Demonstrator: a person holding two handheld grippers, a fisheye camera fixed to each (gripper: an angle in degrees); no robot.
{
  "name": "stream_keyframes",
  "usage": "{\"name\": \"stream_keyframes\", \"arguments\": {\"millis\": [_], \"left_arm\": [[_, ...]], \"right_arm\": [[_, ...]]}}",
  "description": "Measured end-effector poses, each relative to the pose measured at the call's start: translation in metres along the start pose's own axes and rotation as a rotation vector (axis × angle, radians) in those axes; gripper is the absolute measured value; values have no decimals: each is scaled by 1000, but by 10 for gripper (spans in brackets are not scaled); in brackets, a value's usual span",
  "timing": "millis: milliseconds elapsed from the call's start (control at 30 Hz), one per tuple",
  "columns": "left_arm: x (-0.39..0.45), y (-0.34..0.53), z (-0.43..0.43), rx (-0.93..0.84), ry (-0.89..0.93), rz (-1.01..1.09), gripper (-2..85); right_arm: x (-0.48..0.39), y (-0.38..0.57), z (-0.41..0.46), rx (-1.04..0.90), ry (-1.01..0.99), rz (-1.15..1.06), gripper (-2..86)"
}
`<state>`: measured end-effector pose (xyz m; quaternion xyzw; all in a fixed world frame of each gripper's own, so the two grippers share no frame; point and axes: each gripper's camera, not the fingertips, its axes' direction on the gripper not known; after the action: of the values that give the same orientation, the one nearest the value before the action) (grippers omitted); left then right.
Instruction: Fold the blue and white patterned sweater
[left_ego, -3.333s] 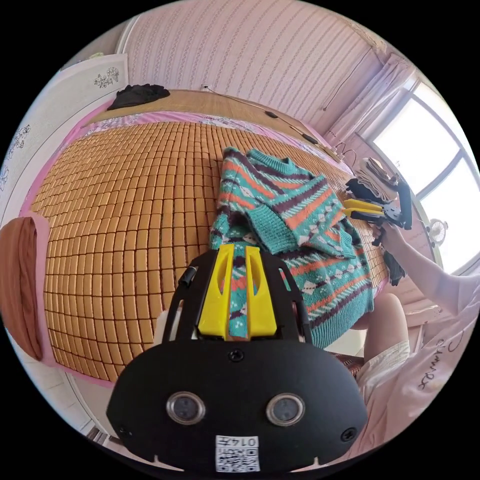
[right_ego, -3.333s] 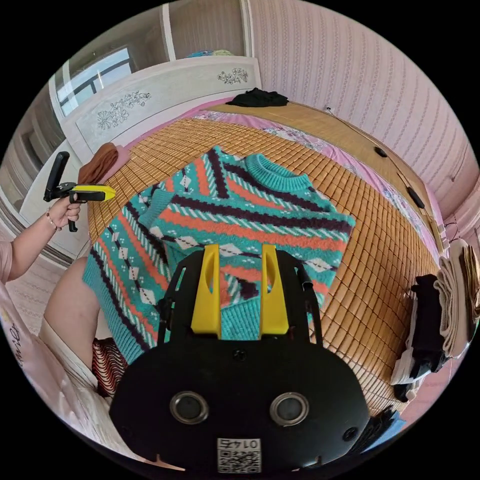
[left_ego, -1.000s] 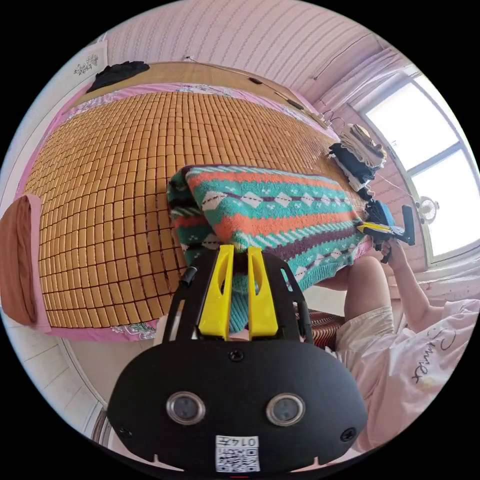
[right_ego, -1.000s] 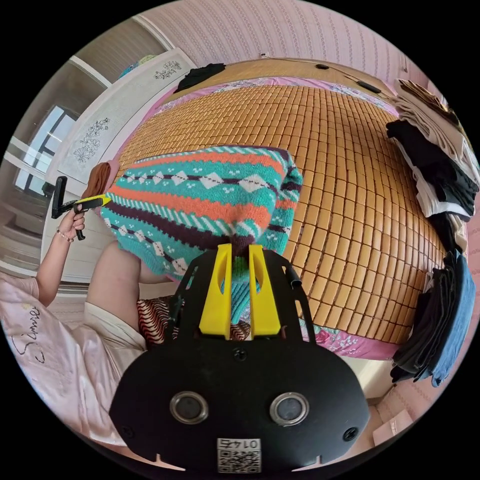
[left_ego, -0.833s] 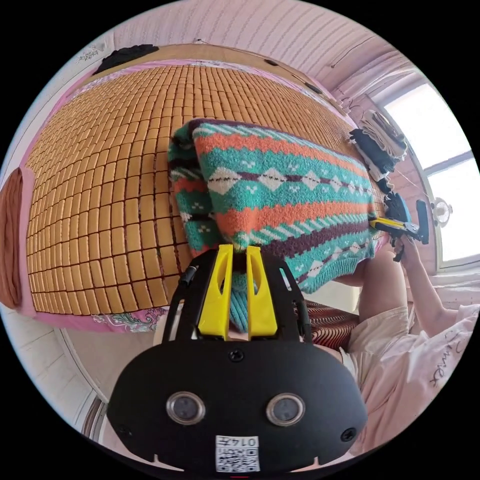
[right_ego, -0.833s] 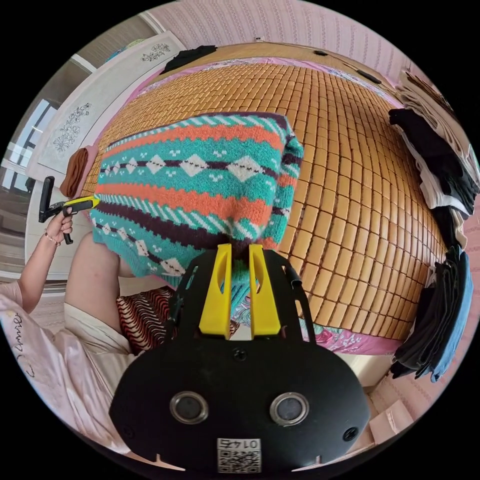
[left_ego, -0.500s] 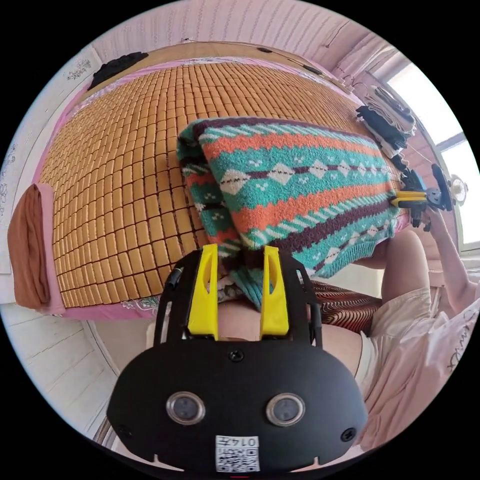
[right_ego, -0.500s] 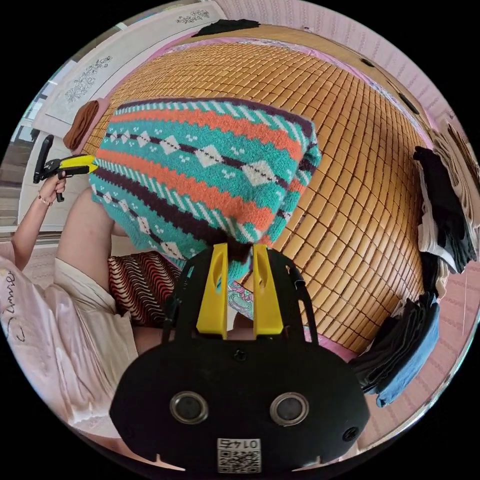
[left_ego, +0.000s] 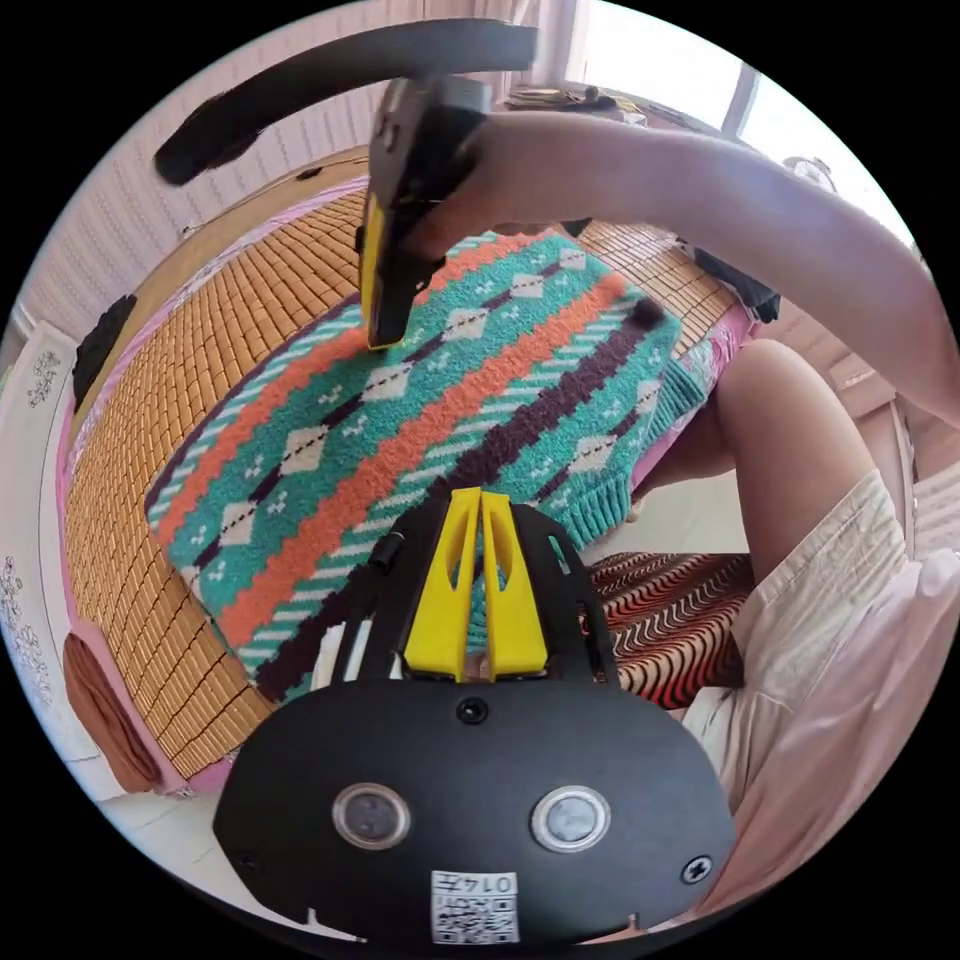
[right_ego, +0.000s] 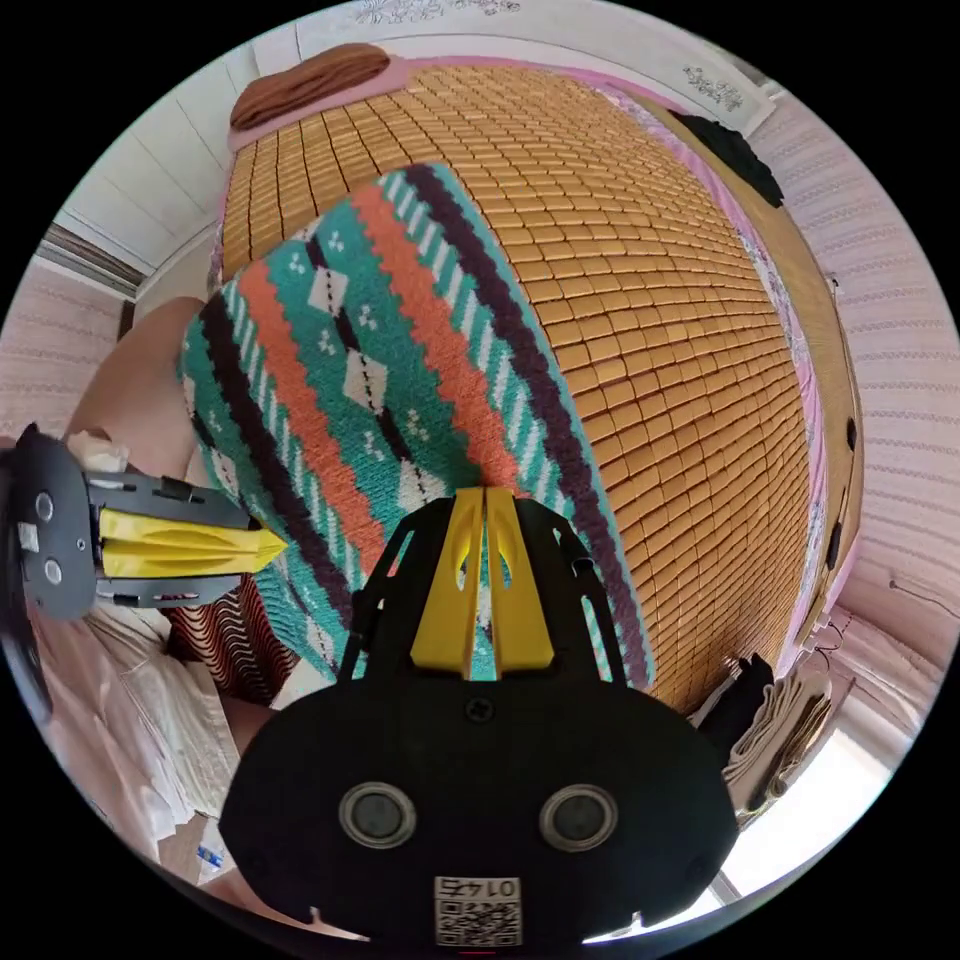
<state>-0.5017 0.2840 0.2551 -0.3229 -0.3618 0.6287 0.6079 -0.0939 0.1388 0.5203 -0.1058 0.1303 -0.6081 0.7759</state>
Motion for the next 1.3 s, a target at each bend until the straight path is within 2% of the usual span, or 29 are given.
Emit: {"name": "stream_keyframes", "arguments": {"millis": [33, 67, 267, 333, 467, 567, 700, 800, 900, 967, 1033, 1133, 1200, 1233, 1300], "left_arm": [[9, -9, 16, -85, 4, 55, -9], [15, -12, 14, -27, -15, 76, -10], [37, -36, -3, -48, -32, 151, -10], [47, -41, -8, -44, -62, 164, -10], [54, -52, -20, -27, -46, 134, -10], [56, -62, -26, -29, -22, 124, -10], [65, -77, -33, -38, -40, 131, -10], [72, -90, -40, -72, -62, 107, -10], [71, -94, -54, -47, -51, 52, -10], [68, -89, -76, 6, -47, -33, -9], [67, -86, -97, 73, -70, -59, -9], [60, -101, -126, 179, -55, -89, -6], [51, -122, -140, 246, -27, -128, -2], [45, -141, -147, 266, 9, -148, 4], [38, -174, -155, 283, 83, -150, 23]], "right_arm": [[-3, -17, 26, -86, 1, -2, -4], [-4, -24, 26, -54, 16, -5, -5], [17, -42, 12, -160, -107, -83, -6], [29, -46, -2, -85, -92, -54, -6], [45, -66, 39, -158, -163, 15, -7], [51, -70, 48, -230, -197, -18, -8], [49, -52, 56, -174, -165, 63, -8], [33, -23, 59, -63, -39, 80, -7], [38, 34, 47, 137, -52, 194, -7], [46, 113, 29, 348, -218, 368, -6], [40, 190, 26, 488, -266, 484, -1], [22, 306, 58, 493, -225, 757, 34], [13, 360, 85, 465, -257, 915, 123], [11, 387, 103, 438, -318, 1022, 171], [7, 415, 128, 392, -420, 1106, 194]]}}
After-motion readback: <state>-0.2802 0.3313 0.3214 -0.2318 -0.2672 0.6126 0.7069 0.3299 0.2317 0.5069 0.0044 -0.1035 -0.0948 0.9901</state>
